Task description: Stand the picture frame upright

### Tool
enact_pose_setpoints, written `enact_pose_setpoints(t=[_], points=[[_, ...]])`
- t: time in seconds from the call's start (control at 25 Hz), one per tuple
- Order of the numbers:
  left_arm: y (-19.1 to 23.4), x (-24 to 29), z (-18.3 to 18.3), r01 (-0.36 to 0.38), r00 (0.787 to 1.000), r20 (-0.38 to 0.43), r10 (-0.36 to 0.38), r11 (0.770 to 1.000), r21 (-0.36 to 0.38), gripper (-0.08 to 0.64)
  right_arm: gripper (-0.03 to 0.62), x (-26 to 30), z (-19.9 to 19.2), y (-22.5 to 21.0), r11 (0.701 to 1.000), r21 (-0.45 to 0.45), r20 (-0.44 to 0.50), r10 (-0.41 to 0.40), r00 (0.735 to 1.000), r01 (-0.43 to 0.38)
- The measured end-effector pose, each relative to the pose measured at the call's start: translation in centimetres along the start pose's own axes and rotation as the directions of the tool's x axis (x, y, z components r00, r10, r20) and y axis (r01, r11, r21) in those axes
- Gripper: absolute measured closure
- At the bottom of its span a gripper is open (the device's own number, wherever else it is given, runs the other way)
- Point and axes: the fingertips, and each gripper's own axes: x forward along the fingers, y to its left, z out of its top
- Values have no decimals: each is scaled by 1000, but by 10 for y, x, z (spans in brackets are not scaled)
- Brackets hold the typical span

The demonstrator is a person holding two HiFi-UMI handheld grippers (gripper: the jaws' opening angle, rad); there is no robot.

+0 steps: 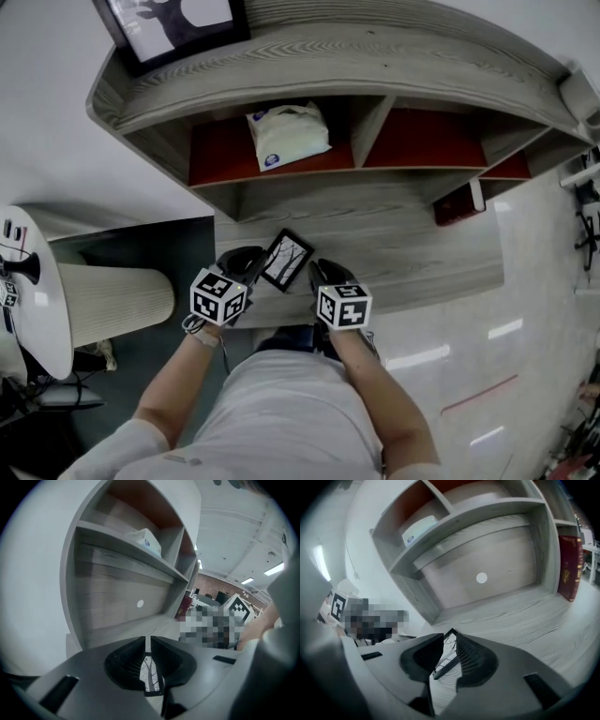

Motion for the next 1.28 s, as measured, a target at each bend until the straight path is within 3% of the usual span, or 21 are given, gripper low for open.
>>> enact_pose_setpoints(t=[0.12,0.4,0.84,1.04,1.28], points=[[11,17,-18,-12,999,-53,12,1000,-2,537,480,20,-19,-4,1000,14,-67,4,998,-3],[34,46,-62,-37,983,-184,30,999,-34,470,450,49,-51,-10,994,111,-170,1,985,18],[50,74,-109,-46,948,-318,35,998,-30,446,422,81,-88,-25,934,343,-259,-6,966,97],[58,84,-127,-56,932,-360,37,998,-43,443,428,85,-94,-31,928,342,-300,-38,953,145],[60,91,-134,-50,923,-383,26,997,-54,437,422,86,-92,-32,910,387,-318,-22,948,151]])
